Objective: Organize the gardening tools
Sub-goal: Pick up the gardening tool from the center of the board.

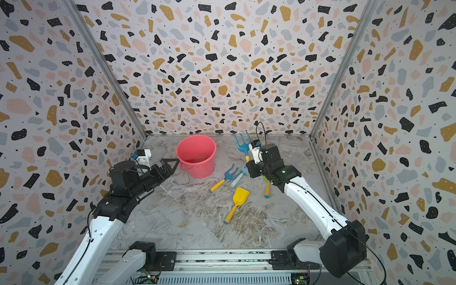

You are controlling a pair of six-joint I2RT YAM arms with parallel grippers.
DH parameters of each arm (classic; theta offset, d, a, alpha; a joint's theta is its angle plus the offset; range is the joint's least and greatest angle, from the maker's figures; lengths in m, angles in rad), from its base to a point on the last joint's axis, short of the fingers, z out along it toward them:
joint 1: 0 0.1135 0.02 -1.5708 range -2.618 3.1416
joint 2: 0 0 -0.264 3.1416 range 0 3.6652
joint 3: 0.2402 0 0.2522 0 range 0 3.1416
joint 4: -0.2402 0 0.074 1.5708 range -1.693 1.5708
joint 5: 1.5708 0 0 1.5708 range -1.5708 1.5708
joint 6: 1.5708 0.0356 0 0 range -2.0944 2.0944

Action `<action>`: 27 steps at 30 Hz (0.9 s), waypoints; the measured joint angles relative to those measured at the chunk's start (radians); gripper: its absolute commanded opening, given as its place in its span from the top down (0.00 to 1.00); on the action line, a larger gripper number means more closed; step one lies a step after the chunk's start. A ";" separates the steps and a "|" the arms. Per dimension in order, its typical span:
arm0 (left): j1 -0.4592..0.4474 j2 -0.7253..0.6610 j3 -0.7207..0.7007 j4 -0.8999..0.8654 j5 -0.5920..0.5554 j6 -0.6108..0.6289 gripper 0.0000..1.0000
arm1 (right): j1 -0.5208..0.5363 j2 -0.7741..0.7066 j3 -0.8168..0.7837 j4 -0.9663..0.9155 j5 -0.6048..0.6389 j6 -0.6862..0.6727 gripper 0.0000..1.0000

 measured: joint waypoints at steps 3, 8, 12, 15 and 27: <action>-0.039 0.031 0.031 0.008 0.031 -0.012 0.01 | 0.020 -0.008 0.000 0.016 0.000 -0.007 1.00; -0.117 0.080 0.072 0.014 0.056 -0.022 0.00 | 0.060 -0.015 -0.001 0.035 0.002 -0.020 1.00; -0.169 0.121 0.100 0.016 0.067 -0.023 0.01 | 0.091 -0.016 -0.001 0.041 0.007 -0.037 1.00; -0.200 0.149 0.124 0.017 0.085 -0.024 0.01 | 0.116 -0.016 -0.001 0.044 0.012 -0.050 1.00; -0.273 0.259 0.159 0.061 0.181 -0.037 0.01 | 0.193 -0.016 -0.001 0.063 0.029 -0.101 1.00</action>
